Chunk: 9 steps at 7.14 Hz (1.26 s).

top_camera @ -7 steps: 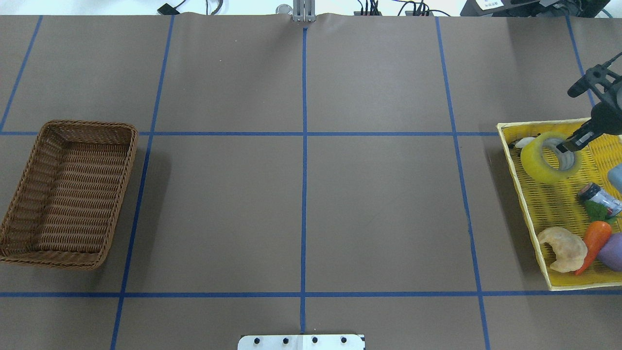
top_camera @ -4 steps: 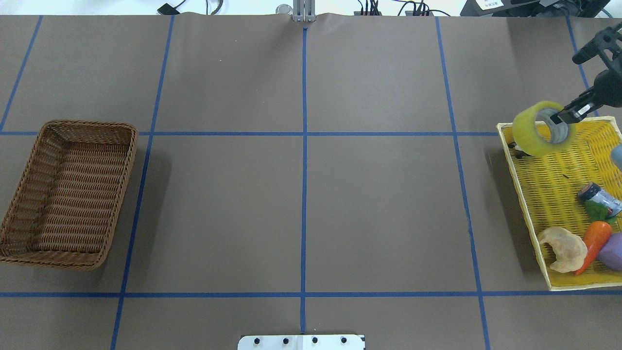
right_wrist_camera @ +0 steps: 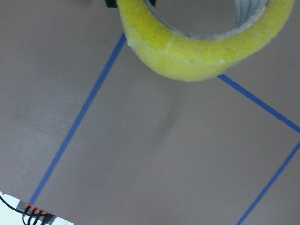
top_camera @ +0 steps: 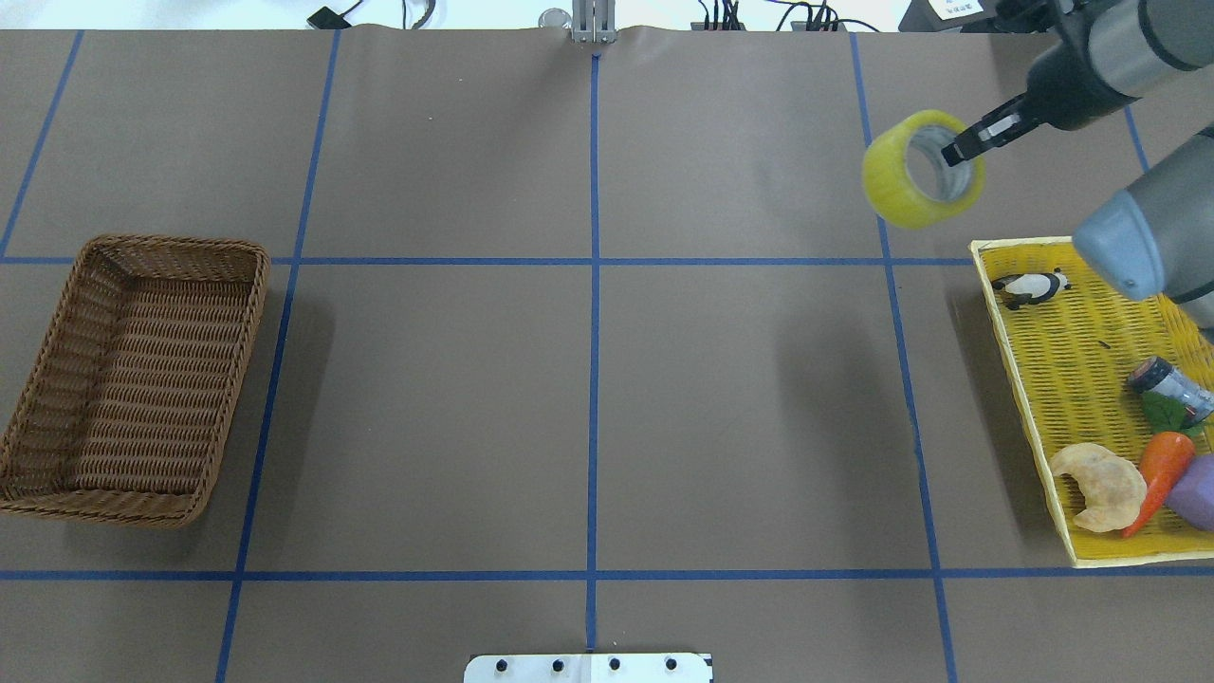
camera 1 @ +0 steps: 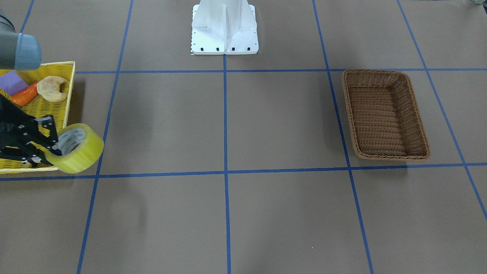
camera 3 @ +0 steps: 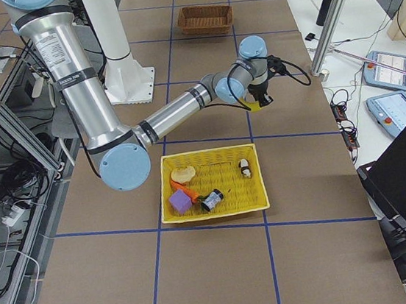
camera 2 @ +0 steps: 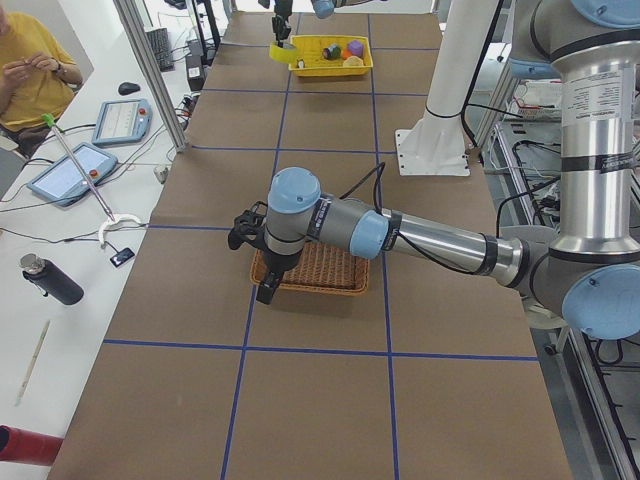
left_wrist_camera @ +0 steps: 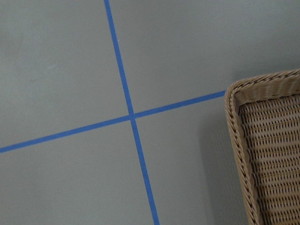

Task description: Move tape to another basket

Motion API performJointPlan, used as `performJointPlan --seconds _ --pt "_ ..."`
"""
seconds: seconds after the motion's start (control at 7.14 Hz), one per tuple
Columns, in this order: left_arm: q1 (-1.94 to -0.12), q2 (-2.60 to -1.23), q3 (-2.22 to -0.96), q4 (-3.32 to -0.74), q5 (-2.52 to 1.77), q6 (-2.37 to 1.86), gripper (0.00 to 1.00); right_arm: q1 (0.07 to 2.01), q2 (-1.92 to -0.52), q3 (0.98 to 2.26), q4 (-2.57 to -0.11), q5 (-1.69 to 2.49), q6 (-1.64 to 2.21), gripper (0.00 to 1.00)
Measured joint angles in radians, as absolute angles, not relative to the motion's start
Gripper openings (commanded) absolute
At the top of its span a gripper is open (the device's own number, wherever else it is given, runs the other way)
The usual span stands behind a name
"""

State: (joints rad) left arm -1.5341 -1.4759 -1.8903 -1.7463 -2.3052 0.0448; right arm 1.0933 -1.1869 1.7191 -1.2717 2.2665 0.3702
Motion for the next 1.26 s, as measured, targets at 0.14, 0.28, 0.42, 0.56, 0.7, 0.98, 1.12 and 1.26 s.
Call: performJointPlan --seconds 0.14,0.28,0.42,0.56,0.7,0.98,1.12,1.26 --pt "-1.533 -1.494 -1.857 -1.826 -2.305 0.041 0.98 1.038 -1.125 1.719 -1.268 2.24 0.487 0.0" --pt "-1.532 -1.519 -1.818 -1.891 -2.315 0.035 0.98 0.975 -1.065 1.72 -1.266 2.186 0.6 0.0" --pt "-1.531 -1.532 -1.794 -1.96 -2.332 0.031 0.98 0.906 -1.008 1.718 -1.265 2.102 0.695 0.0" --pt "-1.528 -1.542 -1.776 -2.022 -2.357 0.027 0.98 0.841 -0.957 1.715 -1.265 2.006 0.777 0.0" --pt "-1.508 -1.556 -1.765 -2.076 -2.389 0.019 0.98 0.78 -0.906 1.705 -1.265 1.91 0.854 0.0" --pt "-1.447 -1.624 -1.757 -2.122 -2.44 -0.072 1.0 0.694 -0.803 1.629 -1.23 1.76 0.962 0.0" --pt "-1.415 -1.672 -1.75 -2.145 -2.461 -0.151 1.0 0.67 -0.762 1.547 -1.144 1.713 1.007 0.0" --pt "-1.368 -1.733 -1.732 -2.164 -2.485 -0.215 1.0 0.656 -0.721 1.458 -1.061 1.68 1.038 0.0"
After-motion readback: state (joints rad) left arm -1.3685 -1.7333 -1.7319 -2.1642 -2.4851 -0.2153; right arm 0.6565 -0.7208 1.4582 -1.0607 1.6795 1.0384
